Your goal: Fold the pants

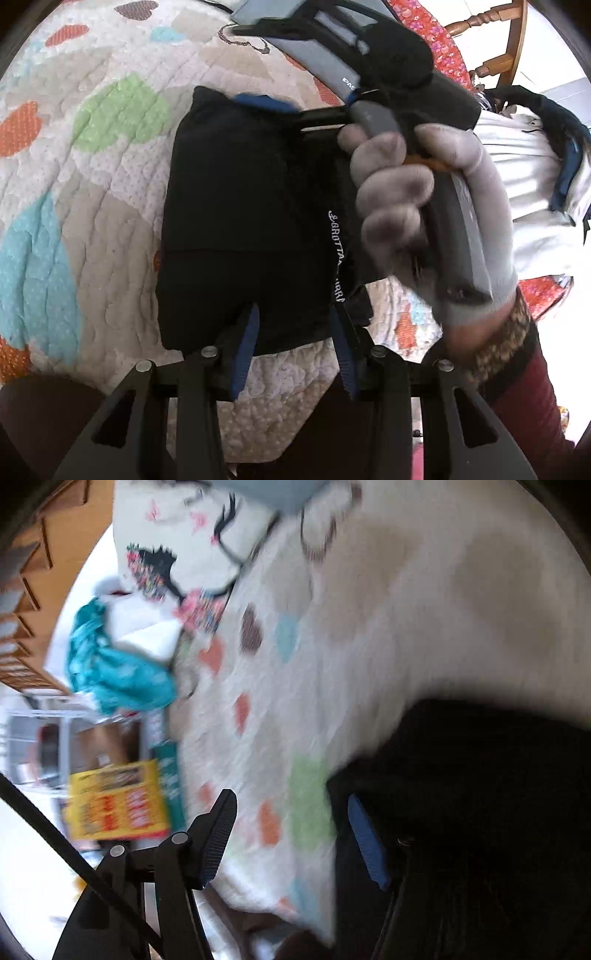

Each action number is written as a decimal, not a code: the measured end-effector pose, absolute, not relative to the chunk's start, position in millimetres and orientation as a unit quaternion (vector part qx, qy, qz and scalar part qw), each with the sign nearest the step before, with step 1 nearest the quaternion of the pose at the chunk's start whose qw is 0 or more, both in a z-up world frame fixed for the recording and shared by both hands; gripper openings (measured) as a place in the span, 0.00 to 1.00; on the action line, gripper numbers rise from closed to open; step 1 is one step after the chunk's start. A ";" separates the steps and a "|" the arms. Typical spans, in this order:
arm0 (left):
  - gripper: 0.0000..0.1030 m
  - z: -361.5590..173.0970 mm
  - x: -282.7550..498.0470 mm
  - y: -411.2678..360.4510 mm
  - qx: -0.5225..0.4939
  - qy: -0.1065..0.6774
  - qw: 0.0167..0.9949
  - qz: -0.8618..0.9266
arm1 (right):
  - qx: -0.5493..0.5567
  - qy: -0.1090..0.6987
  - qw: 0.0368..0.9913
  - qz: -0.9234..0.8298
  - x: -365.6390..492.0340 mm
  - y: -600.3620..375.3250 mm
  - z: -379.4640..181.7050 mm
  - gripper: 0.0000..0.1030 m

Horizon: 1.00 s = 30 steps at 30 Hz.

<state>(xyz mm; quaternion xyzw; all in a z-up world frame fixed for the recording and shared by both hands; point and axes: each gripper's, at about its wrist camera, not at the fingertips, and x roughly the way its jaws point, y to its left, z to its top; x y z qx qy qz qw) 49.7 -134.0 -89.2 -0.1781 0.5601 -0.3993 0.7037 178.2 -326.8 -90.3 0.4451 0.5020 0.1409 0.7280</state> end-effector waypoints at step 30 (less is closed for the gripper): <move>0.57 -87.7 114.2 -134.0 -0.222 0.556 0.713 -0.365 | 0.484 0.425 0.760 0.088 -16.6 -457.8 -96.7 0.78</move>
